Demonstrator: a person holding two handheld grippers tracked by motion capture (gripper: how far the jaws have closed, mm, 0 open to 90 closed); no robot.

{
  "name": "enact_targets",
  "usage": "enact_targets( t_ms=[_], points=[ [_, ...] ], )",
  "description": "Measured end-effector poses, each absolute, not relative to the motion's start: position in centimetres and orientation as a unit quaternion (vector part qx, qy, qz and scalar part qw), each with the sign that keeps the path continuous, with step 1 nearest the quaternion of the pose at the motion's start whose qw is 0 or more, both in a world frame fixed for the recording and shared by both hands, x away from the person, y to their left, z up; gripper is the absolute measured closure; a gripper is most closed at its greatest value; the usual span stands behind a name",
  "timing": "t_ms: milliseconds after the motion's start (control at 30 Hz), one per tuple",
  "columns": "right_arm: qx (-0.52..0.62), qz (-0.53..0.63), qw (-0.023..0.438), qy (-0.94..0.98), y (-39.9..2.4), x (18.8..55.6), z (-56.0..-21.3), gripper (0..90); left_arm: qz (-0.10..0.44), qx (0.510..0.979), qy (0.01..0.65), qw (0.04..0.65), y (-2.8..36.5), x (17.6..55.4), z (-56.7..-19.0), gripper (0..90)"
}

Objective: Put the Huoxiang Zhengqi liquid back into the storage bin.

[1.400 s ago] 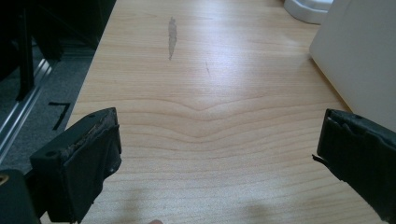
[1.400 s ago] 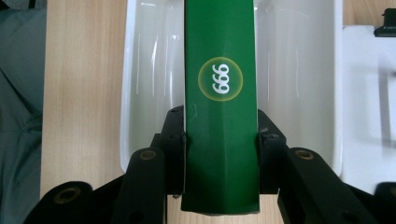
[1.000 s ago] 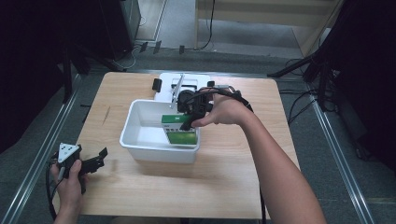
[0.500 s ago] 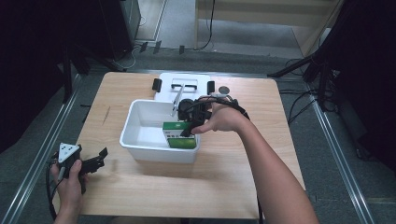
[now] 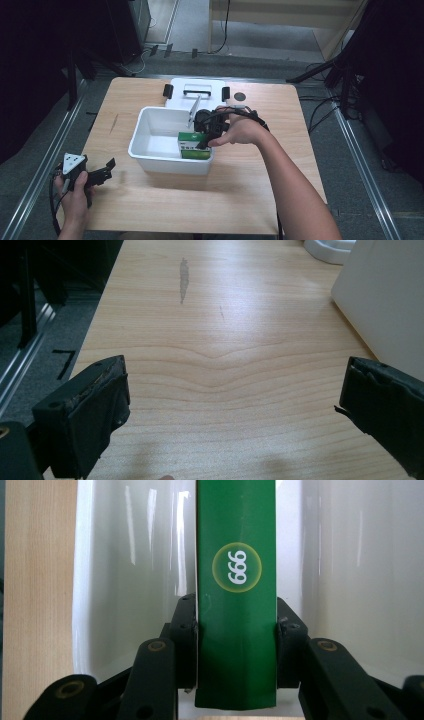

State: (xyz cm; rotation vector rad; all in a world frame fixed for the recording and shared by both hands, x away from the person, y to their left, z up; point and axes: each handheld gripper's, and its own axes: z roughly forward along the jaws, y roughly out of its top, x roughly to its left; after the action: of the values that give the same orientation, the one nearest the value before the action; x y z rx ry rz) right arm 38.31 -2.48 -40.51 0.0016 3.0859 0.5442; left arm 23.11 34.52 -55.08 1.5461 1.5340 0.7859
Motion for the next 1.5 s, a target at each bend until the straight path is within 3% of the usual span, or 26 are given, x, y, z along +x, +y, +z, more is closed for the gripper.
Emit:
enact_targets(
  t_ms=[300, 367, 533, 567, 633, 667, 800, 1033, 1133, 1500],
  points=[
    [0.006, 0.177, 0.007, 0.984, -2.7, 38.2, -40.5, 61.4, 0.313, 0.612, 0.606, 0.401, 34.5, 23.1, -55.1, 0.2],
    [0.017, 0.179, 0.013, 0.984, -2.9, 38.2, -40.3, 52.4, 0.313, 0.612, 0.606, 0.401, 34.5, 23.1, -55.1, 0.2],
    [0.032, 0.186, -0.004, 0.982, -3.3, 38.2, -39.9, 43.8, 0.313, 0.612, 0.606, 0.401, 34.5, 23.1, -55.1, 0.2],
    [0.039, 0.188, -0.007, 0.981, -3.5, 38.1, -39.7, 37.5, 0.313, 0.612, 0.606, 0.401, 34.5, 23.1, -55.1, 0.2],
    [0.041, 0.191, -0.004, 0.981, -3.6, 38.0, -39.6, 35.0, 0.313, 0.612, 0.606, 0.401, 34.5, 23.1, -55.1, 0.2],
    [0.050, 0.200, 0.005, 0.979, -3.8, 37.7, -39.4, 28.2, 0.313, 0.612, 0.606, 0.400, 34.5, 23.1, -55.1, 0.2],
    [0.079, 0.236, 0.025, 0.968, -4.8, 37.3, -38.8, 18.2, 0.315, 0.611, 0.606, 0.400, 34.4, 23.1, -55.1, 0.2],
    [0.115, 0.291, 0.042, 0.949, -6.9, 37.0, -38.1, 10.9, 0.313, 0.613, 0.606, 0.399, 34.4, 23.1, -55.1, 0.2],
    [0.135, 0.316, 0.040, 0.938, -8.1, 36.6, -38.0, 2.3, 0.313, 0.612, 0.606, 0.400, 34.5, 23.1, -55.1, 0.2],
    [0.189, 0.360, 0.064, 0.912, -12.0, 35.4, -38.8, 0.0, 0.313, 0.613, 0.606, 0.399, 34.5, 23.1, -55.1, 0.2]
  ],
)
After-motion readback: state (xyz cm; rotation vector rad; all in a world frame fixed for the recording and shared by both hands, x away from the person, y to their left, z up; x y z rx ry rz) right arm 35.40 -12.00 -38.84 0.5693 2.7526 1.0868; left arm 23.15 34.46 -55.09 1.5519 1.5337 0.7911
